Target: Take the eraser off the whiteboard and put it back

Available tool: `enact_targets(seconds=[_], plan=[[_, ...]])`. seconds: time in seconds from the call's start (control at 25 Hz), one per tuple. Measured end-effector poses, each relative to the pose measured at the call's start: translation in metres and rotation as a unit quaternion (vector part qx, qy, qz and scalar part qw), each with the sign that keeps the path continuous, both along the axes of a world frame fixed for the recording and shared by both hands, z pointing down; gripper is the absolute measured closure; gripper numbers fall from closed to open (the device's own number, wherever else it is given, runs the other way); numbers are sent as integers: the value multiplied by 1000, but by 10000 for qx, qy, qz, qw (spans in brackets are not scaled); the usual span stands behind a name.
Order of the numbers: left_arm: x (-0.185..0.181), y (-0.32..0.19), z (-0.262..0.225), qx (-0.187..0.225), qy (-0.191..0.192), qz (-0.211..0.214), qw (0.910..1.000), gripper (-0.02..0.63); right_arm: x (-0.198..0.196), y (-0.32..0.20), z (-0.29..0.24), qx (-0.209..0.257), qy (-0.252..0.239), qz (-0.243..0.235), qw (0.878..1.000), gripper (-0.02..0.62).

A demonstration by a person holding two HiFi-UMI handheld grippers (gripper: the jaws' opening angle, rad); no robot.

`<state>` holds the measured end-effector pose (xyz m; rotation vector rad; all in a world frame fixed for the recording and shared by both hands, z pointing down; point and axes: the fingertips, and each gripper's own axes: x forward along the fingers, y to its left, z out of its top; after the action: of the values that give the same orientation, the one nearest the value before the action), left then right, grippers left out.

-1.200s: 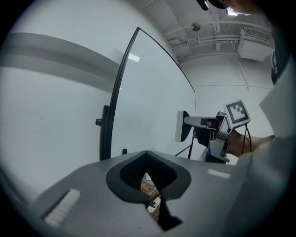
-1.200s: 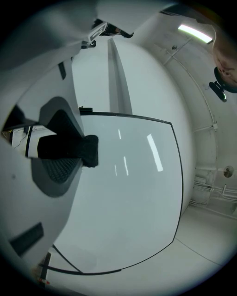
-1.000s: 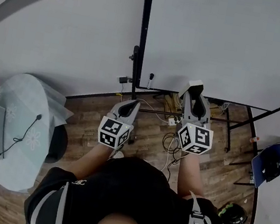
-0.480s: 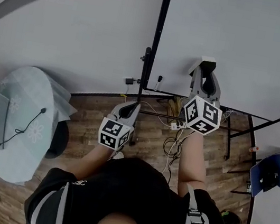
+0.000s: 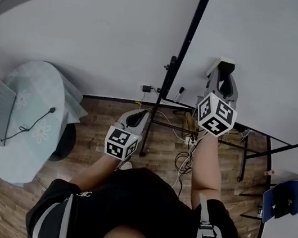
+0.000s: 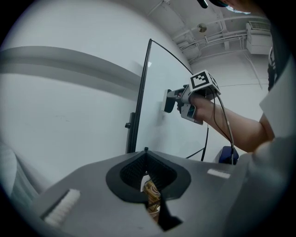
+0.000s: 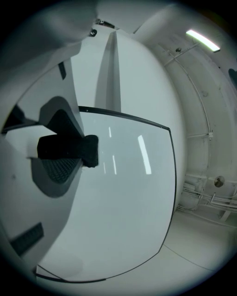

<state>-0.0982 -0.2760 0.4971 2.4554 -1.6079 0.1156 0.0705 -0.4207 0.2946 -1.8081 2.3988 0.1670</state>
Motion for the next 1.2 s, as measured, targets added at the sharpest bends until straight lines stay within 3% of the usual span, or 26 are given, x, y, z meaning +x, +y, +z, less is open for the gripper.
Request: enact_targets(seconds=[0.4,0.64,0.88,1.04,1.2], plan=[[-40,-6,5,-45,-27,-404,9992,600,-36,-29,-3,324,315,383,9982,459],[-49,-12,10,-107,-28,-476,9988,600,-35,-26,-3,519,219,446,9974,459],[-38,-19,13,-158,-26,-349,9993,600,-36,-25,-3,469,292,168,9983,456],[-26,-19,12,-149,-33,-211,9997,600,-37,-17,-4,530,76,-306,9981,442],[-17,-21,13,-174,-18,-114,9998,600,-29,-12,-6,537,-205,-677,9960,378]])
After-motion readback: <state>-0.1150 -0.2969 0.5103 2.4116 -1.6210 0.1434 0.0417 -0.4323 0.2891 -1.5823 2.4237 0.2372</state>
